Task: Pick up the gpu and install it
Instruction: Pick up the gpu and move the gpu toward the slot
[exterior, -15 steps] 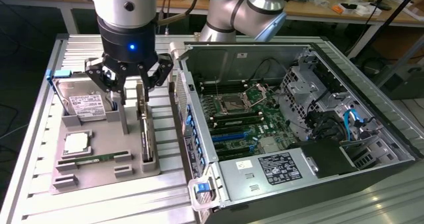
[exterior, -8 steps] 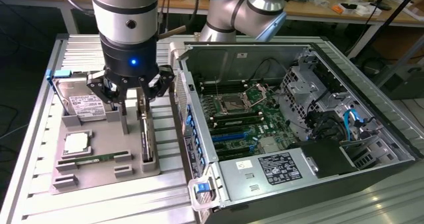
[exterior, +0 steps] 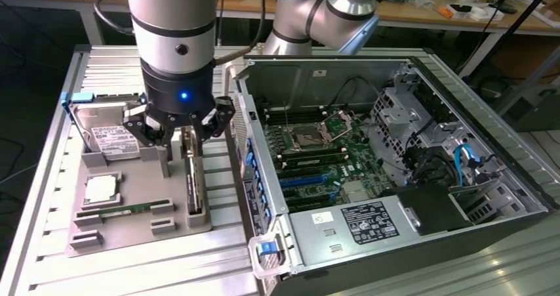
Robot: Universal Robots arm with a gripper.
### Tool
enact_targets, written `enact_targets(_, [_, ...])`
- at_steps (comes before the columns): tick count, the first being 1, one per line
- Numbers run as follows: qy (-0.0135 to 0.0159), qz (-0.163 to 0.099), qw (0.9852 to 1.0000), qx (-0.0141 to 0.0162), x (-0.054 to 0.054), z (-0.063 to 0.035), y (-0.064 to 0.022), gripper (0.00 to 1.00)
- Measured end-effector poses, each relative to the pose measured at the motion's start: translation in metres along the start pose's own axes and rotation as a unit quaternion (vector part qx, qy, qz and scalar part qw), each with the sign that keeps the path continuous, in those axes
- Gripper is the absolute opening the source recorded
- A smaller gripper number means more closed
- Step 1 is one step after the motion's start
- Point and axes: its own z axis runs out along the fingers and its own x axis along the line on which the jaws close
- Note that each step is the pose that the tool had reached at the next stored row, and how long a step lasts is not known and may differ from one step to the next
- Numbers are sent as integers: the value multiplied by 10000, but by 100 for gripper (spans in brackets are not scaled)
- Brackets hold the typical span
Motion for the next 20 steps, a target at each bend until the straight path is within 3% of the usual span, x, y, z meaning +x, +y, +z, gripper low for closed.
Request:
enact_targets(10, [-2, 18, 10000, 0, -31, 181, -67, 48])
enact_targets(20, [-15, 327, 9995, -5, -56, 348, -79, 48])
